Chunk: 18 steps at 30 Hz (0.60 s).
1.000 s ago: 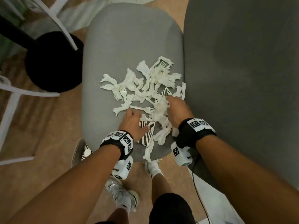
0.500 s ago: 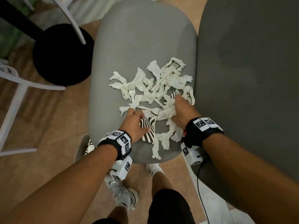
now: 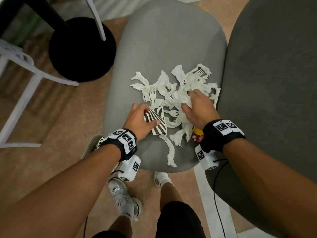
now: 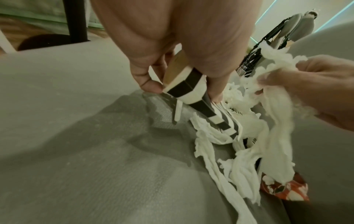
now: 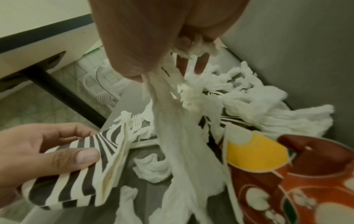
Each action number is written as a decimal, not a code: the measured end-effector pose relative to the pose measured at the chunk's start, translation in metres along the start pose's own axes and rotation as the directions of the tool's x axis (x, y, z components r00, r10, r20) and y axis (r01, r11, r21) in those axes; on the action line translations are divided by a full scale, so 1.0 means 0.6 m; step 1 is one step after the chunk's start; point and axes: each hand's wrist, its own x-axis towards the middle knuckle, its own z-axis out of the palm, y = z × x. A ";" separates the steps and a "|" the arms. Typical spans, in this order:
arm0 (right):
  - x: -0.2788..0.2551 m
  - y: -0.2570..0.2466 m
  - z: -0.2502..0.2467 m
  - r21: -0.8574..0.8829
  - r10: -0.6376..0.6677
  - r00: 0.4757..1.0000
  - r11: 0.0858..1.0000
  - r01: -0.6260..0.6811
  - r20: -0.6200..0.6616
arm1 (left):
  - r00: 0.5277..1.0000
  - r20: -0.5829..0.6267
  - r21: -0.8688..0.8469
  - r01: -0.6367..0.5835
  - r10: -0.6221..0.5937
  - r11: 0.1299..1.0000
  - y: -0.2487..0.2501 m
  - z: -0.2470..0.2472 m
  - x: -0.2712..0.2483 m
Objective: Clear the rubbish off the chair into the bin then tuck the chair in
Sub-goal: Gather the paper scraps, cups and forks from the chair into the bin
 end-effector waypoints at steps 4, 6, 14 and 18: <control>-0.010 -0.036 0.001 0.158 -0.018 0.997 0.987 0.029 -0.069 | 0.998 -0.056 -0.025 0.015 -0.016 1.000 -0.011 -0.015 -0.015; -0.013 -0.054 0.001 0.197 -0.040 0.996 0.979 0.056 -0.082 | 0.996 -0.081 -0.040 0.021 -0.024 0.999 -0.020 -0.025 -0.025; -0.007 -0.124 0.033 0.345 0.098 0.990 0.937 -0.057 -0.102 | 0.984 -0.148 -0.092 0.083 -0.096 0.992 -0.078 -0.064 -0.071; -0.002 -0.161 0.056 0.415 0.143 0.990 0.902 -0.122 -0.019 | 0.972 -0.163 -0.182 0.136 -0.166 0.974 -0.114 -0.079 -0.097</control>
